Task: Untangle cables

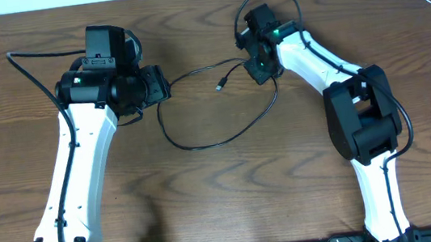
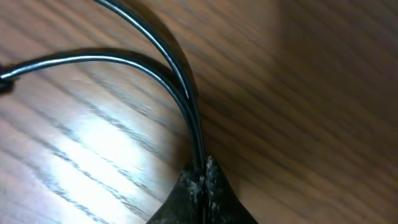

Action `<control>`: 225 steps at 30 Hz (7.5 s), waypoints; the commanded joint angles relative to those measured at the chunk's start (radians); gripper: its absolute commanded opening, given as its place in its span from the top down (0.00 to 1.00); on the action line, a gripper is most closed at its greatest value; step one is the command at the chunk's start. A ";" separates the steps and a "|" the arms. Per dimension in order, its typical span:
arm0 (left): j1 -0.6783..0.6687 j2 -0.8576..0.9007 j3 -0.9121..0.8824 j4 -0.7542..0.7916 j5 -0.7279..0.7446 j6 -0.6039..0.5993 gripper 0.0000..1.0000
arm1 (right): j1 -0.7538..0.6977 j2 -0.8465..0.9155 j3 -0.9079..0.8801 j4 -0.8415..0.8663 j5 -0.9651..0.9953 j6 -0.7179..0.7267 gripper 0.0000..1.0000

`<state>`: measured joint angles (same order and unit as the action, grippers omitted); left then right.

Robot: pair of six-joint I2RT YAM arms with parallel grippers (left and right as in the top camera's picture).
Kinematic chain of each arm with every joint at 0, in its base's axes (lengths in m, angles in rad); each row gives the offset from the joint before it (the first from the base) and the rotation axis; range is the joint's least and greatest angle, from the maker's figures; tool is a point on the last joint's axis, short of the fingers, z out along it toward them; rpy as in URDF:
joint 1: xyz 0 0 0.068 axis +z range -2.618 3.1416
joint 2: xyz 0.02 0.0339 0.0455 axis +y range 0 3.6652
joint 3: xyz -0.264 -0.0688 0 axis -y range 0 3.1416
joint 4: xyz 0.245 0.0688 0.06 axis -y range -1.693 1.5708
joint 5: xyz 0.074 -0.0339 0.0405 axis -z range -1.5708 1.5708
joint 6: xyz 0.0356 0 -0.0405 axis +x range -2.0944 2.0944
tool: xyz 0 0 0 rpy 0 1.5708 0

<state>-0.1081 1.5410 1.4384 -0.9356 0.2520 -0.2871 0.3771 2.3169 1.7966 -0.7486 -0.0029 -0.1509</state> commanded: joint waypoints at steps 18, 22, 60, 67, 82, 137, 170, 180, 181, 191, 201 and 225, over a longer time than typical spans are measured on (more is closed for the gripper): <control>0.000 0.008 0.014 -0.002 -0.010 0.013 0.38 | -0.392 -0.577 -0.036 -0.146 -0.007 0.252 0.99; 0.000 0.008 0.014 -0.002 -0.010 0.013 0.38 | -0.540 -0.657 -0.036 -0.140 -0.003 0.282 0.99; 0.000 0.009 0.012 0.009 -0.011 0.014 0.38 | -0.941 -0.383 -0.036 0.171 -0.299 0.298 0.11; 0.000 0.009 0.012 0.013 -0.011 0.014 0.33 | -0.901 -0.462 -0.036 0.067 -0.537 0.185 0.01; 0.000 0.009 0.011 0.009 -0.011 0.013 0.02 | -0.656 -0.827 -0.036 -0.344 -0.533 -0.023 0.01; 0.000 0.009 0.011 0.009 -0.010 0.013 0.02 | -0.338 -1.902 -1.300 0.586 -0.223 -0.061 0.01; 0.000 0.009 0.011 0.009 -0.010 0.013 0.02 | -0.339 -2.310 -1.791 0.686 -0.157 0.008 0.01; 0.000 0.009 0.011 0.009 -0.010 0.013 0.02 | -0.339 -2.310 -1.791 0.686 -0.157 0.008 0.01; 0.000 0.009 0.011 0.009 -0.010 0.013 0.02 | -0.339 -2.310 -1.791 0.685 -0.157 0.008 0.01; 0.000 0.008 0.011 -0.004 -0.037 0.014 0.02 | -0.339 -2.310 -1.791 0.685 -0.157 0.008 0.01; 0.000 -0.071 -0.034 0.030 -0.146 0.022 0.02 | -0.339 -2.310 -1.791 0.686 -0.157 0.008 0.01; 0.076 -1.139 -1.159 1.041 -0.160 0.202 0.02 | -0.339 -2.310 -1.791 0.686 -0.157 0.008 0.01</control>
<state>-0.0448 0.4797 0.3664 0.0612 0.1013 -0.1036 0.0322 0.0128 0.0093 -0.0616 -0.1631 -0.1612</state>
